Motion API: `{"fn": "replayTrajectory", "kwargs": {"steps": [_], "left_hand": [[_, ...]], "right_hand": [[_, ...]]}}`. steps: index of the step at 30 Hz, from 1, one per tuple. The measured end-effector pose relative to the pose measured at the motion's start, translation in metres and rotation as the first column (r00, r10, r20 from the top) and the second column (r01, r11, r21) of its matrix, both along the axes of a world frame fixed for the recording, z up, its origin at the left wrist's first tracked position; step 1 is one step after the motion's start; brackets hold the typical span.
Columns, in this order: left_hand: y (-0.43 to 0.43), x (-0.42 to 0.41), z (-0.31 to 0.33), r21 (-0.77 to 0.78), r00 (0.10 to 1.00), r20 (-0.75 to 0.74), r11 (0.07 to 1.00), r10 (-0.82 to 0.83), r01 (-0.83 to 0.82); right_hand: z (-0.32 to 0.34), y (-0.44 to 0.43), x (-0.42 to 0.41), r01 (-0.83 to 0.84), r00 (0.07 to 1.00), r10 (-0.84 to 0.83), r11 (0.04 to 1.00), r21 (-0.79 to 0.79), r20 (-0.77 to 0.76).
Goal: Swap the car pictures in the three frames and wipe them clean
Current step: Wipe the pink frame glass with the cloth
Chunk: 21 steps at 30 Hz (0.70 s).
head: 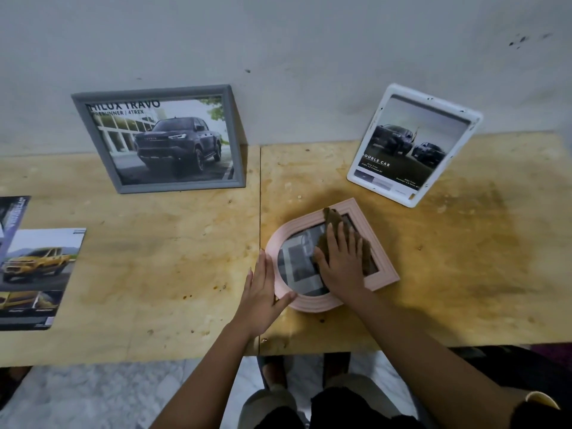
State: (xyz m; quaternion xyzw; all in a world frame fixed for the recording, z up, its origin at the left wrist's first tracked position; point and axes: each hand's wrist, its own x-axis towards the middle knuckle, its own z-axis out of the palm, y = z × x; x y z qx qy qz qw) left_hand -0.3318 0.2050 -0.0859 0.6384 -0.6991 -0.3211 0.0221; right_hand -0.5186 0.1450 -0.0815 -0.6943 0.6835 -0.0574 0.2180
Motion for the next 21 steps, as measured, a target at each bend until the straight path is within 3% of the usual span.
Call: {"fn": "replayTrajectory", "kwargs": {"steps": [8, 16, 21], "left_hand": [[0.001, 0.002, -0.002, -0.002, 1.000, 0.019, 1.000, -0.012, 0.012], [0.001, 0.001, -0.005, 0.009, 0.999, 0.031, 1.000, -0.014, 0.014], [0.001, 0.004, -0.004, 0.006, 0.999, 0.045, 1.000, -0.028, 0.028]], "right_hand": [[-0.007, -0.001, 0.013, -0.215, 0.976, 0.216, 0.976, -0.010, 0.033], [0.006, -0.005, -0.007, -0.544, 0.836, 0.540, 0.839, 0.016, 0.094], [0.013, -0.001, -0.025, -0.589, 0.807, 0.584, 0.806, 0.063, 0.083]]}}
